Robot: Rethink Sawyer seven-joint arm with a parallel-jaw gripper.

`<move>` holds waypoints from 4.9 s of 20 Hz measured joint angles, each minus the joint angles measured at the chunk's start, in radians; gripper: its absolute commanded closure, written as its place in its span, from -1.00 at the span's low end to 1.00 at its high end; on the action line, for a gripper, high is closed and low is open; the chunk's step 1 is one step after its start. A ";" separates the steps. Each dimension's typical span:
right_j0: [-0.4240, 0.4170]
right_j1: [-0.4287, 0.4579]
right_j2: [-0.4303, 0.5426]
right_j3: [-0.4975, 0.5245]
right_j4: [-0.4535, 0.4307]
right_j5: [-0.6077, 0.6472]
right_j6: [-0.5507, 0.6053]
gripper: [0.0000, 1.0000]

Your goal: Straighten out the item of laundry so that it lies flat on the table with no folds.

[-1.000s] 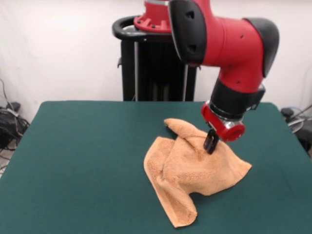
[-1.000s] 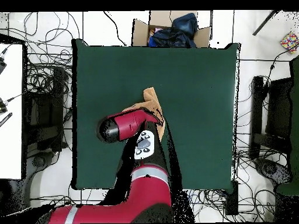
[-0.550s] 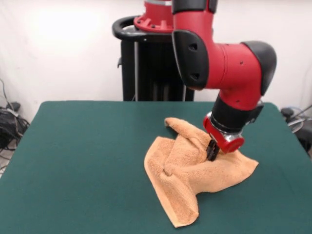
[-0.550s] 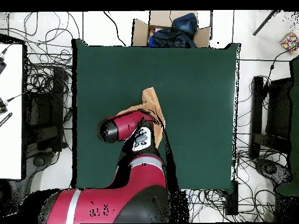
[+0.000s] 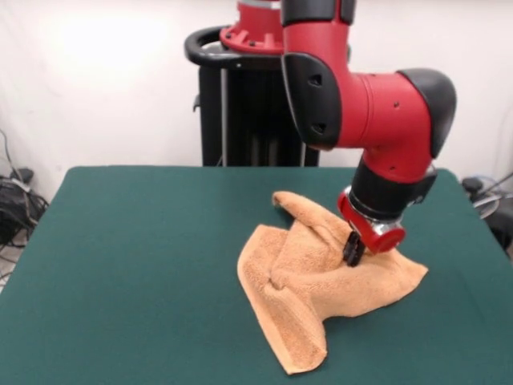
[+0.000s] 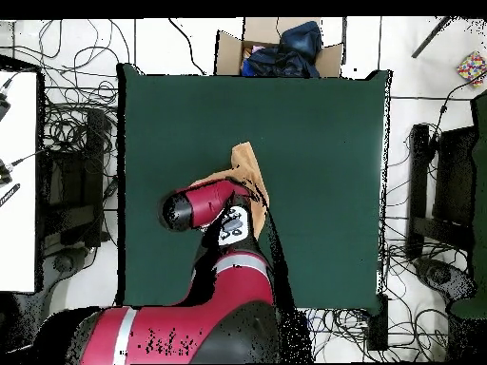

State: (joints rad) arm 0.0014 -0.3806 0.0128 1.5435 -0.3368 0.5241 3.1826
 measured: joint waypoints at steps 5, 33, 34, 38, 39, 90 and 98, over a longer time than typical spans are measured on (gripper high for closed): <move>-0.008 0.000 0.030 0.001 0.028 0.001 0.000 1.00; 0.022 0.010 0.117 0.011 0.180 0.000 0.000 1.00; 0.023 0.010 0.118 0.012 0.182 0.000 0.000 1.00; 0.025 0.011 0.134 0.023 0.205 0.000 0.000 1.00; 0.026 0.011 0.137 0.024 0.209 0.000 0.000 1.00; 0.124 -0.295 0.027 0.004 0.049 0.338 0.000 1.00; 0.124 -0.164 0.028 -0.065 0.004 0.229 0.000 1.00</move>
State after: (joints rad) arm 0.1253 -0.5447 0.0407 1.4784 -0.3326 0.7533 3.1826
